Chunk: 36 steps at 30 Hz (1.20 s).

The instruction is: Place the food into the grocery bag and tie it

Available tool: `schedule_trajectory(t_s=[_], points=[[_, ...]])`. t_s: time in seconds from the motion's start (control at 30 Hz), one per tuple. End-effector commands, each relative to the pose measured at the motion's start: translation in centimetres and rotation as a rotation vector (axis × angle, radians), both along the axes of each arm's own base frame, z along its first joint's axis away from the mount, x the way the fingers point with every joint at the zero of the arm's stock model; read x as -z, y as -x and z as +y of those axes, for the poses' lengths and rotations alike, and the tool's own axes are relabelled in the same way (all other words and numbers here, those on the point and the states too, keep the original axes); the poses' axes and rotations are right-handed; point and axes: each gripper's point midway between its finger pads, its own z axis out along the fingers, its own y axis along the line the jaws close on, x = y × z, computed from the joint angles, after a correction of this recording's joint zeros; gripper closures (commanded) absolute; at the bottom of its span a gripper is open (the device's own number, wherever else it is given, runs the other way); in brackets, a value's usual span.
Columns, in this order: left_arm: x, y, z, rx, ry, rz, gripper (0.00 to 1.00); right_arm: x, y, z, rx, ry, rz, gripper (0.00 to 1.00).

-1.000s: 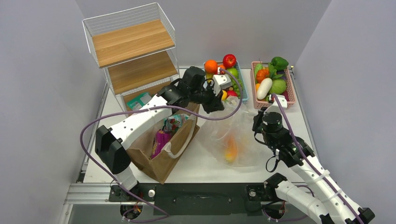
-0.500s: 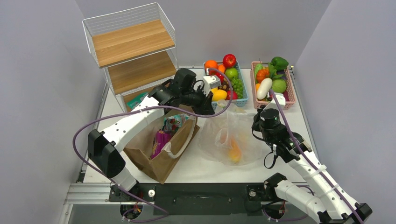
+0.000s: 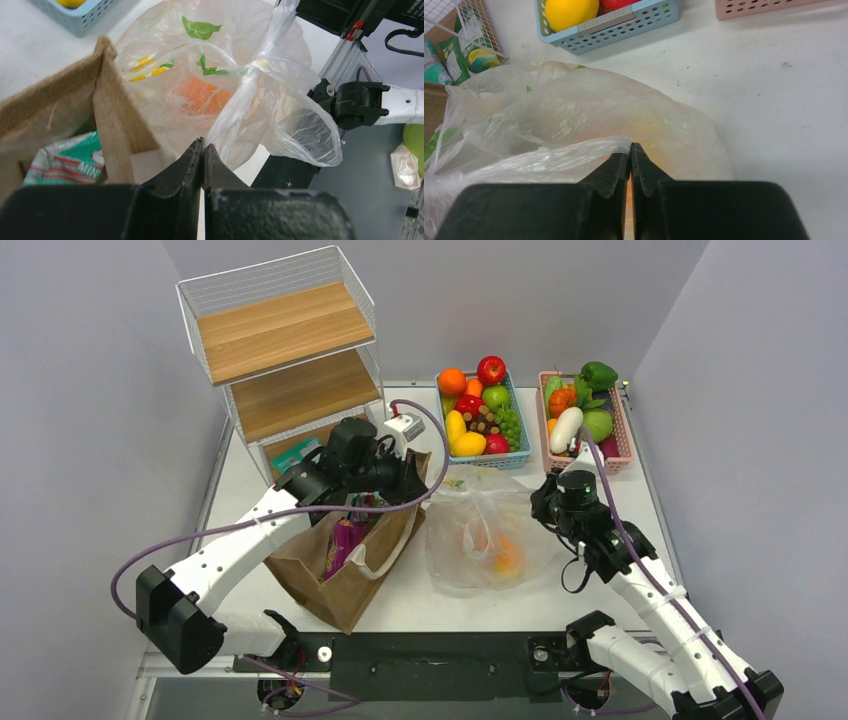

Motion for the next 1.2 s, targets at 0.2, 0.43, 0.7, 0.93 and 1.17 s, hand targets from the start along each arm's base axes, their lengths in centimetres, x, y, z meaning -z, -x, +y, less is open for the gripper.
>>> schedule_trajectory(t_s=[0.2, 0.43, 0.7, 0.93, 1.17], points=[[0.9, -1.3, 7.1, -0.389, 0.025, -0.027, 1.0, 5.9, 0.3, -6.6, 0.29, 0.182, 0.159, 1.0], [2.6, -0.6, 7.8, -0.443, 0.059, 0.0, 1.0, 7.4, 0.9, -8.7, 0.389, 0.223, 0.198, 1.0], [-1.7, -0.6, 5.8, -0.382, 0.1, -0.046, 1.0, -0.2, -1.3, -5.4, 0.25, 0.079, 0.022, 1.0], [-12.2, -1.5, 3.2, -0.327, 0.216, -0.18, 1.0, -9.3, -2.1, -2.9, 0.146, 0.017, -0.121, 1.0], [-13.0, -0.8, 0.1, -0.161, 0.197, -0.246, 0.85, -9.8, -1.6, -1.8, 0.092, 0.002, -0.116, 1.0]])
